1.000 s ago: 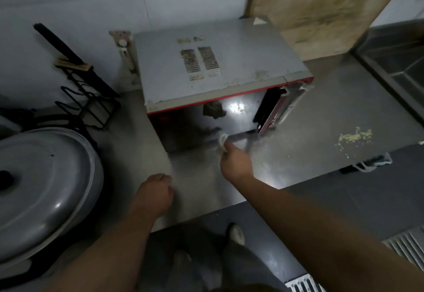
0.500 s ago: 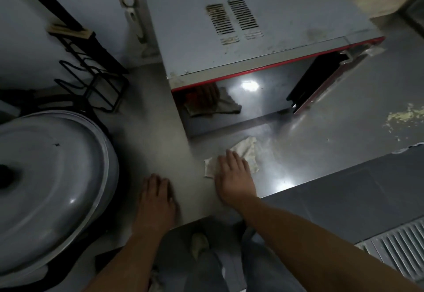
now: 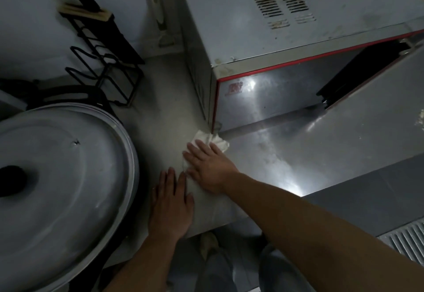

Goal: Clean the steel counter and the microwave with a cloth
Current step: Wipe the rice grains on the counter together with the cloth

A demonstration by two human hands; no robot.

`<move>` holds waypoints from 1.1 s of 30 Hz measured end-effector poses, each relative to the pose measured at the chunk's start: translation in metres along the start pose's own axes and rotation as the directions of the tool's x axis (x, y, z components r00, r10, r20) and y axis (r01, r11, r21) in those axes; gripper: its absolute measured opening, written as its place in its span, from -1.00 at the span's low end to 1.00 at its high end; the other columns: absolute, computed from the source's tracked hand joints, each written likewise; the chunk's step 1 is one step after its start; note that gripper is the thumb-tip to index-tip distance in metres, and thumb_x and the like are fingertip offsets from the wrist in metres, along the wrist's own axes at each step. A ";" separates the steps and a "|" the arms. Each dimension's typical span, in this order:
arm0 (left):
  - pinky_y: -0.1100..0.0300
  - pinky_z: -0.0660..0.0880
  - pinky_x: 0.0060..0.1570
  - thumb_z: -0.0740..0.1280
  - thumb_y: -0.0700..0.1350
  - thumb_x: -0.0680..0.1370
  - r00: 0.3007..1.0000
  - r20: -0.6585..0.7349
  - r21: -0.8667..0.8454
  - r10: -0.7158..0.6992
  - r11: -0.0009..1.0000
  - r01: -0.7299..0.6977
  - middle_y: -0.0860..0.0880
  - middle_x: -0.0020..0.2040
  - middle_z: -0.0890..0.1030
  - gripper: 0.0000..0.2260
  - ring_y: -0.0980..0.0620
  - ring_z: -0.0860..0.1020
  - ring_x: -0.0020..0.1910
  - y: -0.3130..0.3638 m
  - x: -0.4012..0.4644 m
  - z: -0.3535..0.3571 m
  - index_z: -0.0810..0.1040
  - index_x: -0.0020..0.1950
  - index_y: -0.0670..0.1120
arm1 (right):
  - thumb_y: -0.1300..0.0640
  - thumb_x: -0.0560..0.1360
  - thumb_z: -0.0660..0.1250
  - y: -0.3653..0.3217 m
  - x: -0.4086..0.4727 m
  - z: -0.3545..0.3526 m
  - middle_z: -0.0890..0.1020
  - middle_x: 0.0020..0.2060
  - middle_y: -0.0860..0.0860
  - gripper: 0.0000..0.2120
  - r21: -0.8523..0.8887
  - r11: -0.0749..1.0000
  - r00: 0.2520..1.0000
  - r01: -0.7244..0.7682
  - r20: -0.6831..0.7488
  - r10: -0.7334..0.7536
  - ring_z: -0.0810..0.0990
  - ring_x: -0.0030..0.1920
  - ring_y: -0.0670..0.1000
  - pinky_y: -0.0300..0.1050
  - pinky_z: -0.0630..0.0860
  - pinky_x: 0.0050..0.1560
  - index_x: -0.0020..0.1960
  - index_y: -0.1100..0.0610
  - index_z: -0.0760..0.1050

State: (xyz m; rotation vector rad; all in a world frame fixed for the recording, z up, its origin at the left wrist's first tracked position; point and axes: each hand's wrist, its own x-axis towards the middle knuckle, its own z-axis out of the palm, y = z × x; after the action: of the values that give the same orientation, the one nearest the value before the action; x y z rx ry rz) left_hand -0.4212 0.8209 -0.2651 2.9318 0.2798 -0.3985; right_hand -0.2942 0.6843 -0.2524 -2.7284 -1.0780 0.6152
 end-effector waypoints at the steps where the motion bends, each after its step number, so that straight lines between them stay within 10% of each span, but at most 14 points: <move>1: -0.19 0.25 0.45 0.04 0.15 0.58 1.000 -0.006 0.003 -0.007 1.000 0.007 -0.16 0.58 0.22 -0.42 -0.18 0.14 0.57 0.000 0.001 0.003 0.26 0.57 -0.04 | -0.23 0.64 -0.09 0.003 0.009 -0.002 -0.03 0.60 -0.08 -0.43 -0.024 1.000 1.000 0.012 0.002 -0.012 -0.15 0.59 0.01 0.16 -0.19 0.54 0.60 -0.07 -0.01; 14: -0.23 -0.02 0.52 -0.10 0.24 0.60 0.999 -0.040 0.082 0.031 0.996 -0.028 -0.15 0.63 0.02 -0.37 -0.15 -0.08 0.61 0.079 0.044 0.013 0.06 0.64 0.02 | -0.34 0.59 -0.20 0.152 -0.050 -0.011 -0.15 0.60 -0.03 -0.38 -0.032 0.949 0.947 -0.314 -0.080 0.310 -0.27 0.57 0.08 0.24 -0.30 0.49 0.59 -0.17 -0.19; 25: -0.22 -0.26 0.52 -0.16 0.31 0.57 0.921 0.072 0.021 0.384 0.922 -0.386 -0.04 0.64 -0.19 -0.37 -0.06 -0.34 0.58 0.318 0.066 0.035 -0.10 0.63 0.15 | -0.31 0.58 -0.25 0.298 -0.173 -0.013 -0.18 0.60 -0.05 -0.37 0.091 0.774 0.756 -0.626 -0.173 0.631 -0.26 0.58 0.06 0.32 -0.22 0.48 0.60 -0.13 -0.17; 33: -0.27 -0.19 0.51 -0.10 0.32 0.57 0.935 0.043 0.141 0.353 0.924 -0.356 -0.05 0.63 -0.20 -0.35 -0.10 -0.29 0.59 0.333 0.072 0.046 -0.16 0.62 0.15 | -0.33 0.60 -0.24 0.323 -0.194 -0.005 -0.19 0.59 -0.04 -0.37 0.105 0.807 0.785 -0.581 -0.191 0.589 -0.33 0.56 0.06 0.29 -0.27 0.49 0.60 -0.13 -0.20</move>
State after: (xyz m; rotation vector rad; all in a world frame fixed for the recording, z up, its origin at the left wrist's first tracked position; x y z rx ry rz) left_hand -0.2953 0.5016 -0.2821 3.0293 -0.2952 -0.4023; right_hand -0.2190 0.3165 -0.2753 -2.9915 -0.1385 0.3776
